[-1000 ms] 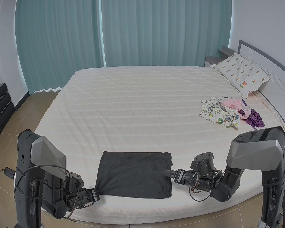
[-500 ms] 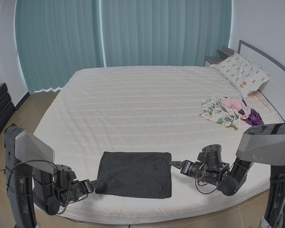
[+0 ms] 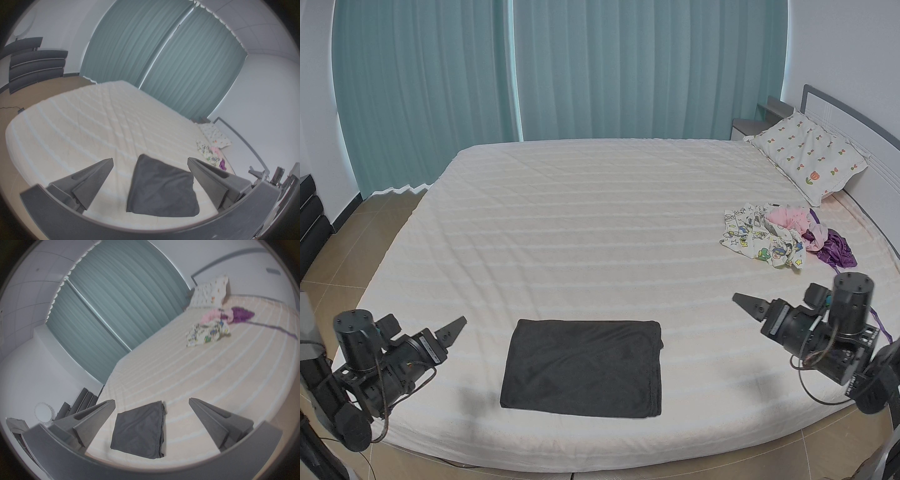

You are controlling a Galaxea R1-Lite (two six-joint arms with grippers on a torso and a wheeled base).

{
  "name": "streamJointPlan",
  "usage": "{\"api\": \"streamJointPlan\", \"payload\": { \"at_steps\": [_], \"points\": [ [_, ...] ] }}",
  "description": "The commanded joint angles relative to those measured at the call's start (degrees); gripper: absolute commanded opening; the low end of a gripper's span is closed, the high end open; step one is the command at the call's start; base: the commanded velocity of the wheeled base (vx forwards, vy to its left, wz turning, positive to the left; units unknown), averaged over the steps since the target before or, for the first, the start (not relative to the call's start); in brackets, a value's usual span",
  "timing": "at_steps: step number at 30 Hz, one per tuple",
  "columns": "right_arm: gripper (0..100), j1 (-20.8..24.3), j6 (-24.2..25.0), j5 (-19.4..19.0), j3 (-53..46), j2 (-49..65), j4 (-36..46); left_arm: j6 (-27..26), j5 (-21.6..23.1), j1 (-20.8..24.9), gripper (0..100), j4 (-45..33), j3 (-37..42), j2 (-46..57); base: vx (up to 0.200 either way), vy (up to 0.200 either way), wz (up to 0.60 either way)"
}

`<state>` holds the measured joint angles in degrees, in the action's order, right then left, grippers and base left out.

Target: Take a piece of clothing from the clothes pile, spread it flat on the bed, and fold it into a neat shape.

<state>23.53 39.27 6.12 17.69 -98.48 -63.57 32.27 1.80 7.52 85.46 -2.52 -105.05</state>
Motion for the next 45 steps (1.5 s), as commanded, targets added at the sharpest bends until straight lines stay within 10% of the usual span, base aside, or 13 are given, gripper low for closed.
{"api": "streamJointPlan", "payload": {
  "at_steps": [1,6,16,27,45],
  "points": [
    [100,-0.9,-8.0,4.6,-11.5,22.5,0.2,0.3,-0.2,-2.8,100,-6.6,2.3,22.1,0.0,0.0,0.0],
    [100,-1.4,-16.8,5.0,-17.7,37.7,2.5,0.0,0.0,-2.8,100,-20.3,2.3,39.9,0.0,0.0,0.0],
    [100,-5.2,-21.6,5.6,-17.7,68.2,38.7,-8.0,-0.1,-2.8,100,-47.2,2.3,67.5,0.0,0.0,0.0],
    [100,-13.9,-27.8,4.8,-17.7,89.2,59.4,-17.7,-3.6,-3.4,100,-68.5,2.4,90.1,0.0,0.0,0.0],
    [100,-16.6,-40.4,1.3,-17.7,92.7,59.4,-33.9,-9.9,-7.4,100,-82.6,2.3,104.6,0.0,0.0,0.0]
  ]
}}
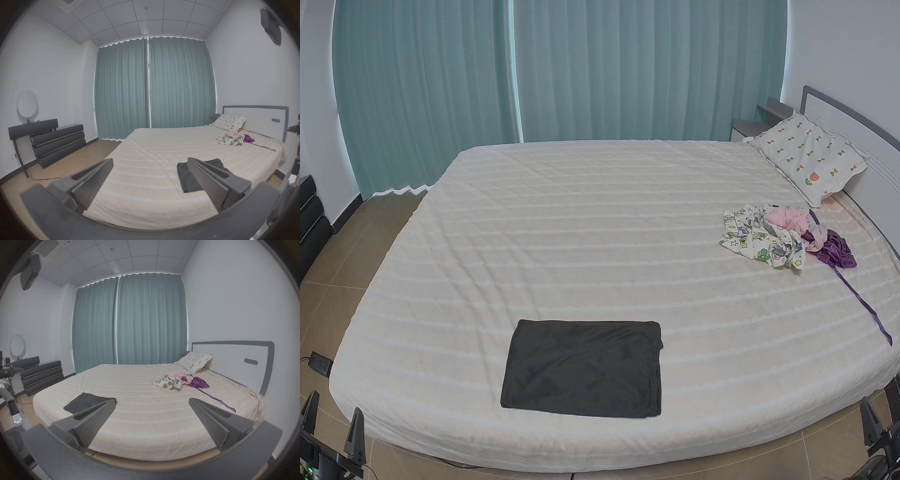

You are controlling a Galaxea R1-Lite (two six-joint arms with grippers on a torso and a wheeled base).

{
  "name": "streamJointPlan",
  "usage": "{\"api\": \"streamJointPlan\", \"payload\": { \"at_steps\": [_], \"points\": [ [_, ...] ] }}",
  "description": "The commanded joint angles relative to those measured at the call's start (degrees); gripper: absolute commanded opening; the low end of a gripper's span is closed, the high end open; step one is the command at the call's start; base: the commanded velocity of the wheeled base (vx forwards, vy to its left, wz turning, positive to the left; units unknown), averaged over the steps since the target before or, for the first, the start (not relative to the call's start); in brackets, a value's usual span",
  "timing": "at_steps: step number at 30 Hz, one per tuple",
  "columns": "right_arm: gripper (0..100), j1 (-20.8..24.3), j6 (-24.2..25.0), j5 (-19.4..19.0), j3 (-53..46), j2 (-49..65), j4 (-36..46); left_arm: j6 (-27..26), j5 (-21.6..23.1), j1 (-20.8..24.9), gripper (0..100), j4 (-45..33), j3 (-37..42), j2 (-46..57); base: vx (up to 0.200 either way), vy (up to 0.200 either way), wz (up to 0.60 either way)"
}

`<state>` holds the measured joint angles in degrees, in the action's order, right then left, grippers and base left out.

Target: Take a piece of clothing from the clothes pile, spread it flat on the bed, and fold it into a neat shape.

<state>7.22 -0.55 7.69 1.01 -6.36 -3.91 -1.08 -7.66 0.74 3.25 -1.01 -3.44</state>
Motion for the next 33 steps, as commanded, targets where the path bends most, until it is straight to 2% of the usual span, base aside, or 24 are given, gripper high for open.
{"api": "streamJointPlan", "payload": {
  "at_steps": [1,5,8,10,11,13,18,20,22,24,27,33],
  "points": [
    [100,-0.4,-0.7,-0.2,-1.0,0.6,-0.3,-0.7,-0.4,-0.7,100,-0.3,0.8,3.0,0.0,0.0,0.0],
    [100,-4.4,-1.0,-0.3,-0.8,1.5,0.2,-1.1,0.3,-0.7,100,0.0,0.9,3.0,0.0,0.0,0.0],
    [100,-7.2,-6.4,0.4,-0.5,5.6,1.5,-1.2,4.3,-0.7,100,-0.1,0.9,3.0,0.0,0.0,0.0],
    [100,-7.3,-10.1,2.6,-0.7,6.4,0.8,-1.2,7.0,-0.7,100,-0.5,1.0,3.0,0.0,0.0,0.0],
    [100,-7.3,-10.3,4.1,-0.7,6.3,0.5,-1.4,8.4,-0.7,100,-1.4,1.0,3.0,0.0,0.0,0.0],
    [100,-7.3,-10.4,4.6,-0.9,6.3,0.0,-1.1,8.9,-0.6,100,-3.1,1.0,3.0,0.0,0.0,0.0],
    [100,-7.2,-8.6,2.8,-0.9,6.4,0.5,-0.5,8.9,-0.6,100,-3.5,0.9,2.9,0.0,0.0,0.0],
    [100,-7.2,-6.6,-0.7,-1.0,6.2,0.4,-0.4,9.1,-0.6,100,-3.6,0.9,2.9,0.0,0.0,0.0],
    [100,-7.2,-1.6,-5.7,-0.9,6.3,0.9,-0.2,9.1,-0.6,100,-3.6,0.9,3.0,0.0,0.0,0.0],
    [100,-7.3,1.2,-8.0,-0.6,6.3,5.4,-0.1,9.1,-0.6,100,-3.6,0.9,3.0,0.0,0.0,0.0],
    [100,-7.3,1.1,-6.5,0.0,6.3,6.6,0.1,9.1,-0.7,100,-3.5,0.9,3.0,0.0,0.0,0.0],
    [100,-7.2,1.1,-6.5,-0.2,6.4,6.2,0.2,9.1,-0.6,100,-3.5,0.9,3.0,0.0,0.0,0.0]
  ]
}}
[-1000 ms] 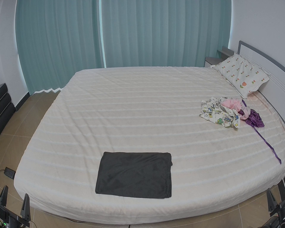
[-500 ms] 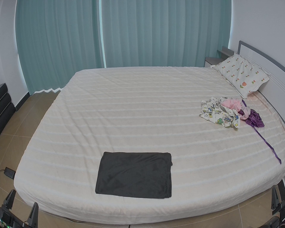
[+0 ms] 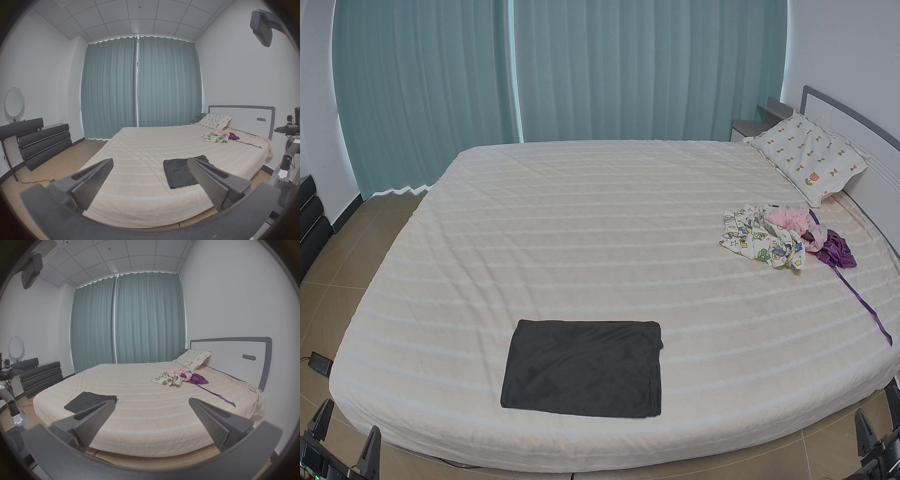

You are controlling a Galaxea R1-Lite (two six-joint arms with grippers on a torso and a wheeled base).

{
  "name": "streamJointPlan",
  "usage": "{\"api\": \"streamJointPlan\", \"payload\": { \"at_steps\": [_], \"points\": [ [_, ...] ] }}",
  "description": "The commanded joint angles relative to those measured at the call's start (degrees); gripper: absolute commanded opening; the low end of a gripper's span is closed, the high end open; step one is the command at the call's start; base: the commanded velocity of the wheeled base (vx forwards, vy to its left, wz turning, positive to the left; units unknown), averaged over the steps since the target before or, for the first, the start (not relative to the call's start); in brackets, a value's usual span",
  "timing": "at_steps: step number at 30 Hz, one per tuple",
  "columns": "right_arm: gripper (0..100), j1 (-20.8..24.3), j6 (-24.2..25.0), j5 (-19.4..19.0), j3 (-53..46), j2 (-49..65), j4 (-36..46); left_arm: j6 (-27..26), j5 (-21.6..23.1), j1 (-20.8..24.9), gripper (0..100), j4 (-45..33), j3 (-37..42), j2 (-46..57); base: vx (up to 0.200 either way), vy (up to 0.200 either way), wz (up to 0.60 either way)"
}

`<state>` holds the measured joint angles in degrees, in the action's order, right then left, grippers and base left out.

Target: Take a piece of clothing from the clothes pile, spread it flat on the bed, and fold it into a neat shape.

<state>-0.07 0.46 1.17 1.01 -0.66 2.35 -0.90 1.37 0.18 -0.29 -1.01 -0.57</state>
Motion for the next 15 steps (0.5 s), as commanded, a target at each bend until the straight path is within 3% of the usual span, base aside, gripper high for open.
{"api": "streamJointPlan", "payload": {
  "at_steps": [1,15],
  "points": [
    [100,0.1,0.1,0.0,-0.2,0.7,-0.1,0.0,0.0,0.0,100,0.0,0.9,0.1,0.0,0.0,0.0],
    [100,0.1,0.3,0.0,-0.7,0.7,-1.6,0.4,0.1,-0.1,100,0.0,0.9,0.1,0.0,0.0,0.0]
  ]
}}
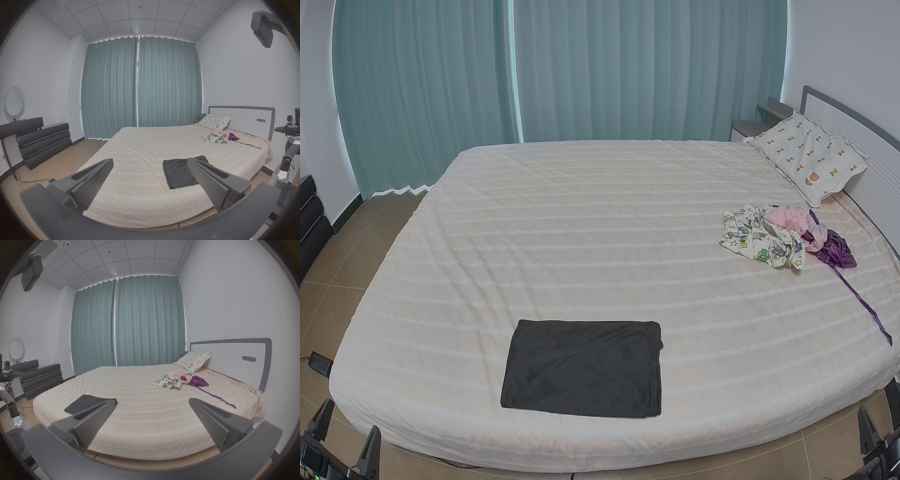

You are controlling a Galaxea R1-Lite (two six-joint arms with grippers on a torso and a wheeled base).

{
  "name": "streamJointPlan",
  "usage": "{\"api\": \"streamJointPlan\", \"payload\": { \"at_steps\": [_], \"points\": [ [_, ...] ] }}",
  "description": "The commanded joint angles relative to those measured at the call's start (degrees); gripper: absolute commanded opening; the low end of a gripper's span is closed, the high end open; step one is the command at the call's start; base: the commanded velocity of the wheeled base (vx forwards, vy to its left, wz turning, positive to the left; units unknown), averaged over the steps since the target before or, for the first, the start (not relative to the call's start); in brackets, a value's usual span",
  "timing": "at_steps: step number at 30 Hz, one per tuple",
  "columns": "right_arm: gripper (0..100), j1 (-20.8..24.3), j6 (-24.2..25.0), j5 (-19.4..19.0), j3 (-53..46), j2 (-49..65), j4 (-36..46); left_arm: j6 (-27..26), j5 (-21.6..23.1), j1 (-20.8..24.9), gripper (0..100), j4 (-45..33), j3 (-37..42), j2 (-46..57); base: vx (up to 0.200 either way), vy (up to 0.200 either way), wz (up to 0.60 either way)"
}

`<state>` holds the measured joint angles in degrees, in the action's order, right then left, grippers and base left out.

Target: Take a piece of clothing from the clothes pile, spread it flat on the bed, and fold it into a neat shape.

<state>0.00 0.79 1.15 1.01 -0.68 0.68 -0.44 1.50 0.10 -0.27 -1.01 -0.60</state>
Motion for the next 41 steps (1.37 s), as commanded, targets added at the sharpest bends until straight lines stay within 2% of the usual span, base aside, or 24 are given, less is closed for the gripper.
{"api": "streamJointPlan", "payload": {
  "at_steps": [1,41],
  "points": [
    [100,0.0,-0.3,0.0,-0.7,0.7,0.1,-0.1,0.0,0.0,100,0.0,0.9,0.2,0.0,0.0,0.0],
    [100,0.0,-0.2,-0.3,-0.7,0.7,0.1,-0.1,0.0,0.0,100,0.0,0.9,0.2,0.0,0.0,0.0]
  ]
}}
